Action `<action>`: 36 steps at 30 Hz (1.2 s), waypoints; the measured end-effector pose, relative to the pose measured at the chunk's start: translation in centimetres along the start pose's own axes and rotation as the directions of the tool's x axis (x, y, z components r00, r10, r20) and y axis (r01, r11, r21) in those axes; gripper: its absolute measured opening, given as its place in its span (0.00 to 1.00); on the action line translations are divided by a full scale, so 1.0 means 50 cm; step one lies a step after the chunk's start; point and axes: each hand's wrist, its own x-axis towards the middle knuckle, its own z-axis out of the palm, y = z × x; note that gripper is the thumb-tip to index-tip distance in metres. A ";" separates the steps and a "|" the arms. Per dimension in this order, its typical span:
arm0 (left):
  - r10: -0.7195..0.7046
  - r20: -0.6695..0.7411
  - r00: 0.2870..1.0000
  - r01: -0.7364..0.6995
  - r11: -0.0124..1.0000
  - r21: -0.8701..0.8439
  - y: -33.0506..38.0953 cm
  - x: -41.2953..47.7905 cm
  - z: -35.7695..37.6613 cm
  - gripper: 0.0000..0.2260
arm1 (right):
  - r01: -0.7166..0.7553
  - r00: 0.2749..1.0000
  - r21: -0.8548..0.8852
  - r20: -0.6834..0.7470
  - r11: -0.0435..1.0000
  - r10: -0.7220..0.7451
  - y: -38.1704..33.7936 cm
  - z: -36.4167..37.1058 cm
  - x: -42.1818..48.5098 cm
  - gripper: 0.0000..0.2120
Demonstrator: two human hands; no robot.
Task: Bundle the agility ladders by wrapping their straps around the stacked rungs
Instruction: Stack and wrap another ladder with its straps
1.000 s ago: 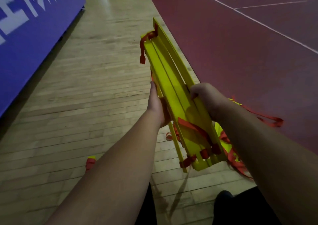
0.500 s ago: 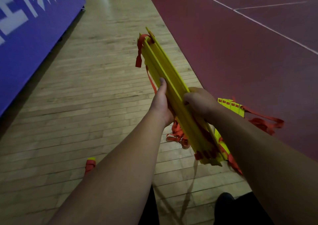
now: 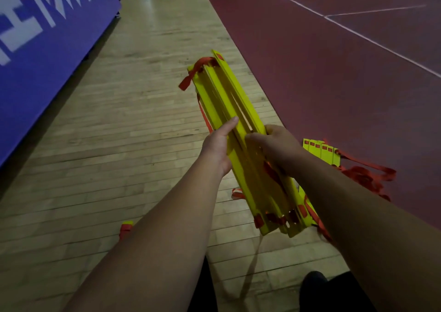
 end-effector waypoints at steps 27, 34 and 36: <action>0.145 0.188 0.971 -0.151 0.988 0.016 0.072 -0.090 -0.010 0.29 | -0.183 0.891 0.115 0.439 0.976 0.115 -0.020 -0.004 -0.010 0.28; 0.261 -0.011 0.965 -0.248 0.931 0.268 0.057 -0.070 -0.012 0.23 | -0.108 0.970 0.001 0.221 0.994 0.105 0.017 0.017 0.013 0.14; 0.248 -0.007 0.969 -0.239 0.940 0.243 0.057 -0.072 -0.006 0.19 | -0.101 0.976 -0.051 0.191 0.994 0.109 0.022 0.021 0.018 0.14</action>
